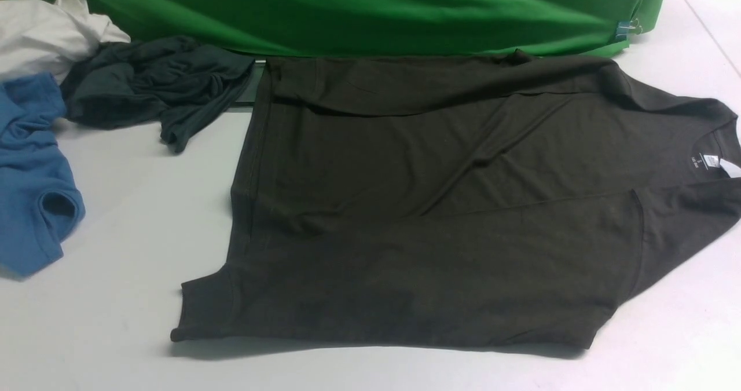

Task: Fold a long-sleeved shirt on a white desktop.
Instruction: 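Grasp the left edge of the dark T-shirt lying flat on the table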

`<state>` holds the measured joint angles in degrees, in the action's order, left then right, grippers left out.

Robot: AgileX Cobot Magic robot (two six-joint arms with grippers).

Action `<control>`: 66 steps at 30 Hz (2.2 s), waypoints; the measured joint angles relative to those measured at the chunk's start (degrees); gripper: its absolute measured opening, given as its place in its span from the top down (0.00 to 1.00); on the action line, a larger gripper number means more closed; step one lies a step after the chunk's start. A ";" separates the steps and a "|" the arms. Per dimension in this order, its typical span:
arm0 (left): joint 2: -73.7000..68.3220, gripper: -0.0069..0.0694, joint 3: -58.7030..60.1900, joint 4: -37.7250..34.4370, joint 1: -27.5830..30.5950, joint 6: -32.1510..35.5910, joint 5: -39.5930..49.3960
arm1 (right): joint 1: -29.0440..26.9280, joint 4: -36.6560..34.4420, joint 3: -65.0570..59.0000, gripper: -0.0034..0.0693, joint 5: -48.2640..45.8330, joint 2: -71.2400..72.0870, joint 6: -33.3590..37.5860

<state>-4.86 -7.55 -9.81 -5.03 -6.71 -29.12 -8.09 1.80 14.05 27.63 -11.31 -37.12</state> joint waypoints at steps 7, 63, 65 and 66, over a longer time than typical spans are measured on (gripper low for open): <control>-18.70 0.88 -28.11 -2.31 0.00 4.58 22.37 | 0.00 4.66 27.69 0.62 -14.71 -17.61 0.24; -99.05 0.50 -51.01 3.11 -0.04 7.87 77.02 | 38.99 -4.76 41.44 0.62 -69.21 -57.90 36.18; -98.85 0.64 -51.01 2.64 -0.04 8.04 76.82 | 38.99 -4.76 41.44 0.62 -69.21 -57.90 36.18; -98.64 0.72 -50.94 2.01 -0.04 8.17 76.71 | 38.99 -4.76 41.44 0.62 -69.21 -57.90 36.18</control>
<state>-103.50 -58.50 -7.80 -5.07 1.45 47.59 30.90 -2.96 55.49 -41.58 -69.21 -0.94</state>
